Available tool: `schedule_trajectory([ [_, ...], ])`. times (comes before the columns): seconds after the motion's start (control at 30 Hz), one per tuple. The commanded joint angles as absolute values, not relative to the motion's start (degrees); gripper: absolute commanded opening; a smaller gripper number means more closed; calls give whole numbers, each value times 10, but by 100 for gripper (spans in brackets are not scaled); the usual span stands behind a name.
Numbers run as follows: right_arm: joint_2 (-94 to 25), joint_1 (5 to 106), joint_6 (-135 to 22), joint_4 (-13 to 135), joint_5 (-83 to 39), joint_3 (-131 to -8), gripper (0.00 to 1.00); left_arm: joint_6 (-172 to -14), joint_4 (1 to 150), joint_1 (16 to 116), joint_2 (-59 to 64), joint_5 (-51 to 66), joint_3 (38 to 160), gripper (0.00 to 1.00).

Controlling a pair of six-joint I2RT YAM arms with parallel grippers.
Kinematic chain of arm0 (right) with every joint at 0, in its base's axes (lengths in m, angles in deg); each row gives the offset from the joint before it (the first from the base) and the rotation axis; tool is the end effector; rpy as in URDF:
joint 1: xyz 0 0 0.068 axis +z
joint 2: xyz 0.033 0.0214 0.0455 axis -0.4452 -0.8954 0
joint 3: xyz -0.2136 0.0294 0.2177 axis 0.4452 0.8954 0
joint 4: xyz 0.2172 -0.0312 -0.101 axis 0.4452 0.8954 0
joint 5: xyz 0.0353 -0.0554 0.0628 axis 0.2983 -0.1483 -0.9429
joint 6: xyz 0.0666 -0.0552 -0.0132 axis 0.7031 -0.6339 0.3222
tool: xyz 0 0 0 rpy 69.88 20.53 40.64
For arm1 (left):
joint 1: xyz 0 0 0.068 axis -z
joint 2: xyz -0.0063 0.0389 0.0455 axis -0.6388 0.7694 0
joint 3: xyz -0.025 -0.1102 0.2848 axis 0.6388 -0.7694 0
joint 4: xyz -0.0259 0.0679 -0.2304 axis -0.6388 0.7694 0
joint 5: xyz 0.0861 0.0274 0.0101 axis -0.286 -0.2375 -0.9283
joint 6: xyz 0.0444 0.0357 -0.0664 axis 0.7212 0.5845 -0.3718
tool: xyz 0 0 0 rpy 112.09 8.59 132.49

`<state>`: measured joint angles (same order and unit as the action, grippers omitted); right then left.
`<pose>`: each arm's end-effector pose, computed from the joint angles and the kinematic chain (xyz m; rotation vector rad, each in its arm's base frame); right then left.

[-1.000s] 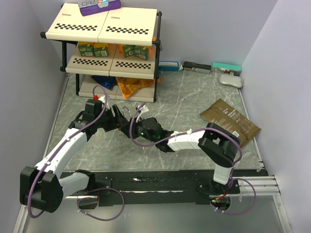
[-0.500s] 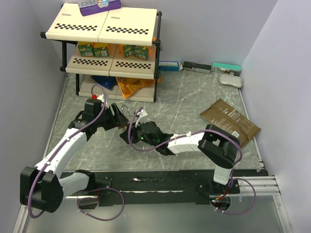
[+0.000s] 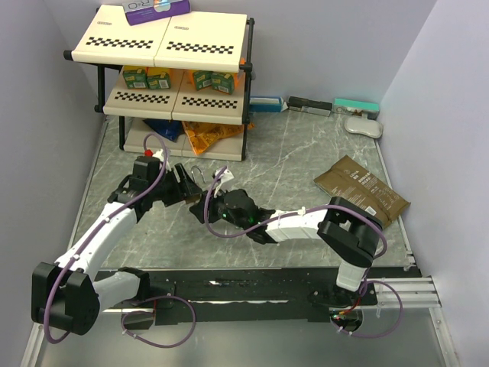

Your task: Unlock with the key

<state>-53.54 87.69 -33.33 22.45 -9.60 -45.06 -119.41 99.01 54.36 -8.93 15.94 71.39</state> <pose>0.2048 0.3588 0.2465 -0.4473 1.8450 1.0467 0.2180 -0.0799 0.2690 -0.3324 2.3534 -0.7972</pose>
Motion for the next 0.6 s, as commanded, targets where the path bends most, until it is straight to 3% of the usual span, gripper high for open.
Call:
schedule_trajectory([
  [0.0, -520, 874, -339, 226, -88, -478, 49, -1205, 931, 542, -117, 170, 725, 1],
  [0.27, -532, 871, -332, 218, -92, -485, 30, -1205, 930, 542, -119, 172, 720, 1],
  [0.57, -550, 869, -333, 223, -98, -502, 26, -1204, 931, 542, -121, 176, 720, 1],
])
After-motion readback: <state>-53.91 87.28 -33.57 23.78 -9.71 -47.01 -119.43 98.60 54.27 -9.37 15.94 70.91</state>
